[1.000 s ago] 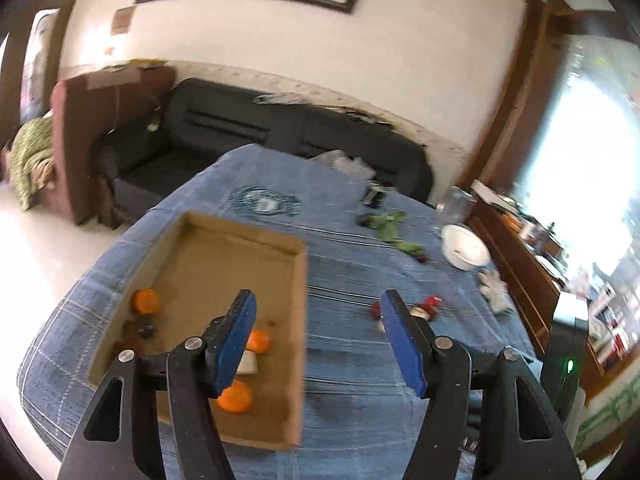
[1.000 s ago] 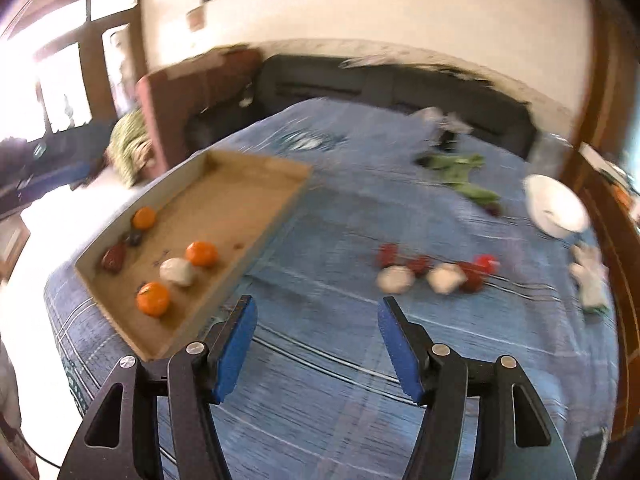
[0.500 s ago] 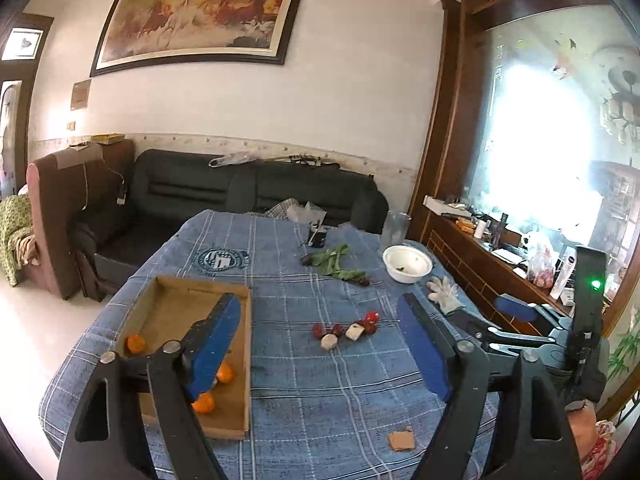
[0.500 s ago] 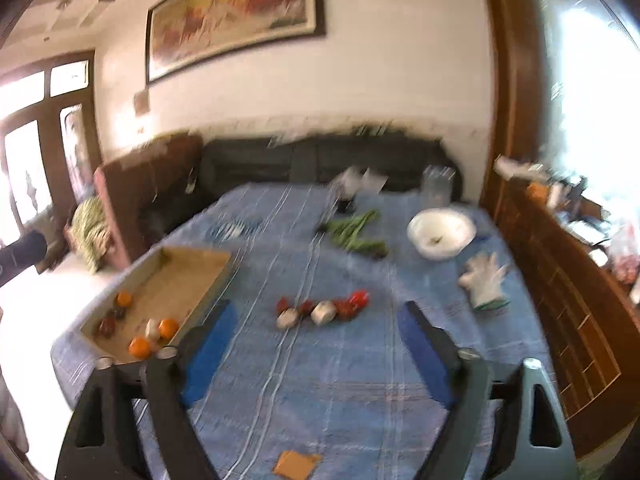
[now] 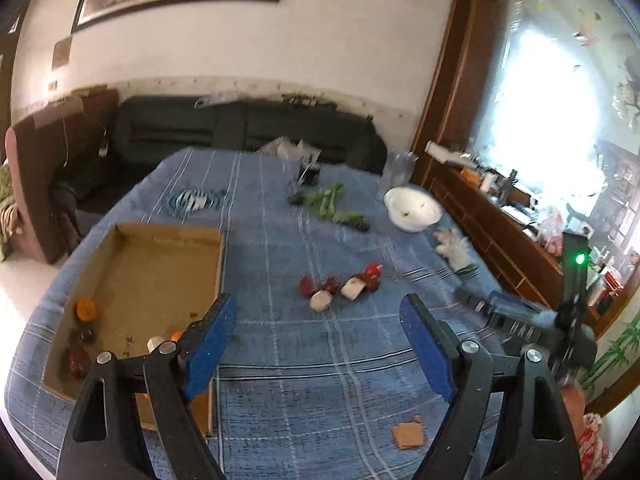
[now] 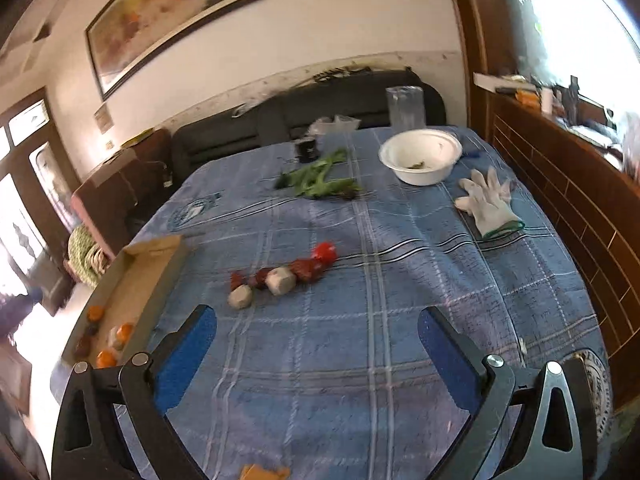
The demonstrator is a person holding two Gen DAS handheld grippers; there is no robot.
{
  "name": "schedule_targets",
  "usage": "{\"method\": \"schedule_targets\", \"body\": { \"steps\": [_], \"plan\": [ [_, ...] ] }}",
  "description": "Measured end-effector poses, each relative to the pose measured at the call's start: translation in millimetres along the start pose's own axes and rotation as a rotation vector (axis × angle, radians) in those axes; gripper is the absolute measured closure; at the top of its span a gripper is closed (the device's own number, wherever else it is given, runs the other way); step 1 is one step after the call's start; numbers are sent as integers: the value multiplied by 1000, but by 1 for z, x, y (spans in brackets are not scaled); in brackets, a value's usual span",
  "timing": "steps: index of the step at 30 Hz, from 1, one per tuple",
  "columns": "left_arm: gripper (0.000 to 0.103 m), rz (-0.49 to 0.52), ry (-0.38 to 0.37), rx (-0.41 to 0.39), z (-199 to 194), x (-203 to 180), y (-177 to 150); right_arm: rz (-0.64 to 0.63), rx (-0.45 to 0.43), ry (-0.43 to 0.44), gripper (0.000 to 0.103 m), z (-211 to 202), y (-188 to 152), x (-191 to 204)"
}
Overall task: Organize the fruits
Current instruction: 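Move both tools back toward the remaining fruits, then grasp a large dark date with the right tool while the left tool grasps a beige cube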
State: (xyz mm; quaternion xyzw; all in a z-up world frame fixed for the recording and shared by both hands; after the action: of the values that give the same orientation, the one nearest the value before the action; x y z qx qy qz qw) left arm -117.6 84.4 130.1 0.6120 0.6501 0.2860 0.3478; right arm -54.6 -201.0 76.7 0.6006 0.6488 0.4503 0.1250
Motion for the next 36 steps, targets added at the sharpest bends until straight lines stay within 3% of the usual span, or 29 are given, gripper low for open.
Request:
{"method": "schedule_targets", "body": {
  "steps": [2, 4, 6, 8, 13, 17, 27, 30, 33, 36],
  "plan": [
    [20, -6, 21, 24, 17, 5, -2, 34, -8, -7, 4, 12, 6, -16],
    [20, -20, 30, 60, 41, 8, -1, 54, 2, -2, 14, 28, 12, -30],
    [20, -32, 11, 91, 63, 4, 0, 68, 45, -13, 40, 53, 16, -42],
    [21, -28, -9, 119, 89, -5, 0, 82, 80, -3, 52, 70, 20, -48],
    [55, 26, -41, 205, 150, -35, -5, 119, 119, 48, 52, 117, 33, -47],
    [57, 70, -43, 265, 187, -50, -19, 118, 149, 88, 52, 142, 33, -40],
    [57, 97, -67, 283, 222, -52, -31, 189, 228, 210, 52, 179, 12, -45],
    [77, 126, -108, 289, 221, -59, -33, 211, 233, 267, 57, 180, 12, -43],
    [77, 124, -118, 279, 216, -59, -35, 228, 253, 336, 61, 178, 8, -40],
    [77, 110, -120, 279, 214, -57, -38, 194, 244, 322, 63, 172, 7, -35]
  ]
}}
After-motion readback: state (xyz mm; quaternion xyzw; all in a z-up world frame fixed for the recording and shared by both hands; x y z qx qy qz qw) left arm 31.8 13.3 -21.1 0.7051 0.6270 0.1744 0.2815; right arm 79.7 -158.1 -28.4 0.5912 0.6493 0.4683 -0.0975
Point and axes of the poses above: each gripper's, at about its wrist camera, not at the fingertips, and z roughly the way its jaws point, x to its left, y to its top, the point moved 4 cm from there along z, roughly the way its jaws point, and after that the axes turned 11 degrees about y, right-handed, at the moved point
